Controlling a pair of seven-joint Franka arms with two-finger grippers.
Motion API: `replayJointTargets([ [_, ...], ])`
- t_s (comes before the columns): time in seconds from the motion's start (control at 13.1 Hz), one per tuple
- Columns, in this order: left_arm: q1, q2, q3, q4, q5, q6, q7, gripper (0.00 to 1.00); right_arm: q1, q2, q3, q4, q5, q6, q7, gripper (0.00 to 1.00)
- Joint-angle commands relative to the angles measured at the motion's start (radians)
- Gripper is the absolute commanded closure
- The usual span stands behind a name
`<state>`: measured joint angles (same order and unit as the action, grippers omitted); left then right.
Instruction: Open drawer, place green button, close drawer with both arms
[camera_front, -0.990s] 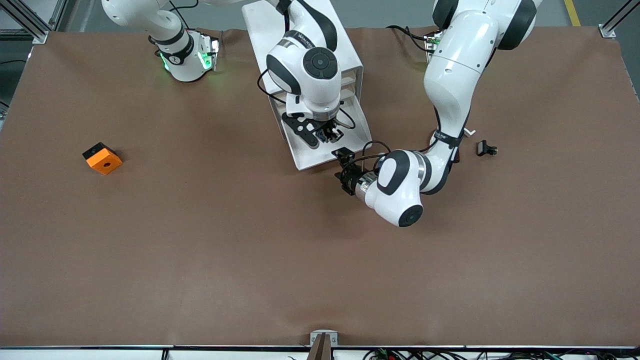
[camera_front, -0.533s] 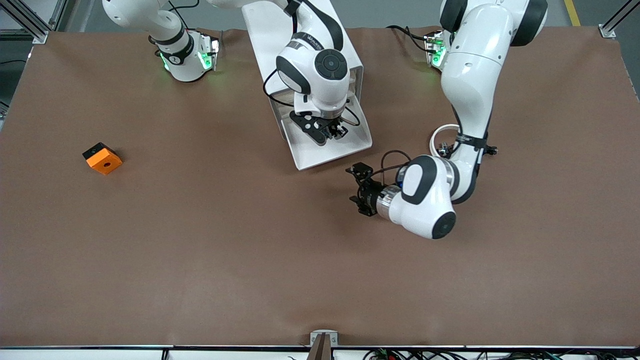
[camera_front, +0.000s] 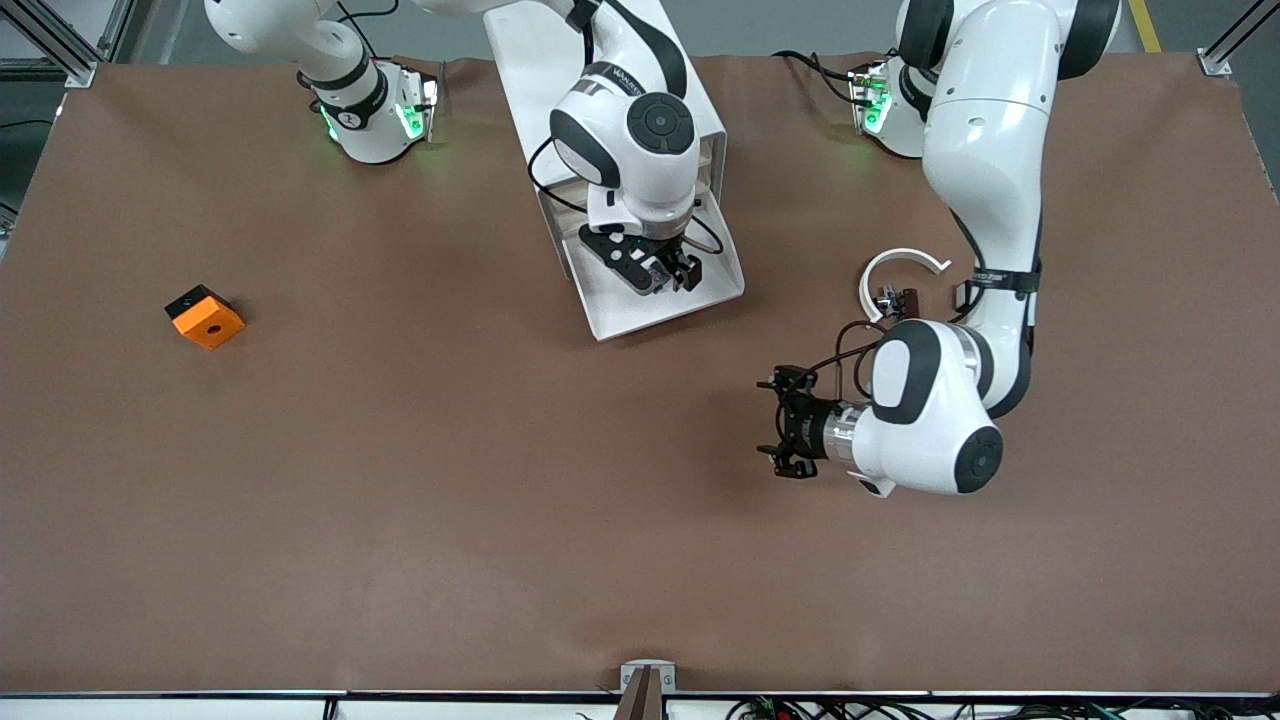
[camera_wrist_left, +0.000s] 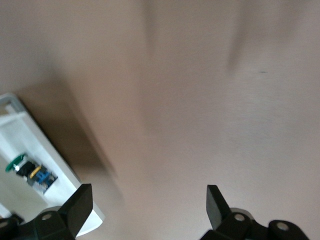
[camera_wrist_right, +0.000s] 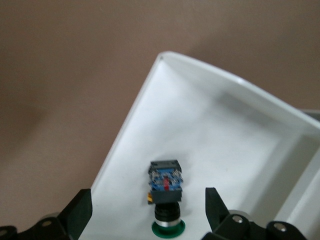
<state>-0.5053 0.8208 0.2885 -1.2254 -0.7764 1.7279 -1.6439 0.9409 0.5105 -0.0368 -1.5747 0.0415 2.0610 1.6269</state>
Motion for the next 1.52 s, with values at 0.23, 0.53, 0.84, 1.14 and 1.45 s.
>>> replayJointTargets([
  [0.23, -0.018, -0.054, 0.024, -0.013, 0.172, 0.024, 0.352, 0.00, -0.175, -0.009, 0.003, 0.024, -0.035, -0.021, -0.322, 0.00],
  [0.53, -0.109, -0.094, 0.015, -0.101, 0.325, 0.029, 0.723, 0.00, -0.361, -0.050, 0.003, 0.024, -0.080, -0.125, -0.662, 0.00],
  [0.84, -0.234, -0.185, 0.008, -0.331, 0.359, 0.219, 0.864, 0.00, -0.558, -0.115, 0.003, 0.022, -0.080, -0.209, -1.055, 0.00],
  [1.14, -0.295, -0.285, -0.072, -0.591, 0.358, 0.475, 0.996, 0.00, -0.729, -0.194, 0.003, 0.022, -0.080, -0.289, -1.390, 0.00],
  [1.45, -0.297, -0.275, -0.159, -0.605, 0.358, 0.519, 0.997, 0.00, -0.899, -0.259, 0.003, 0.035, -0.071, -0.367, -1.695, 0.00],
])
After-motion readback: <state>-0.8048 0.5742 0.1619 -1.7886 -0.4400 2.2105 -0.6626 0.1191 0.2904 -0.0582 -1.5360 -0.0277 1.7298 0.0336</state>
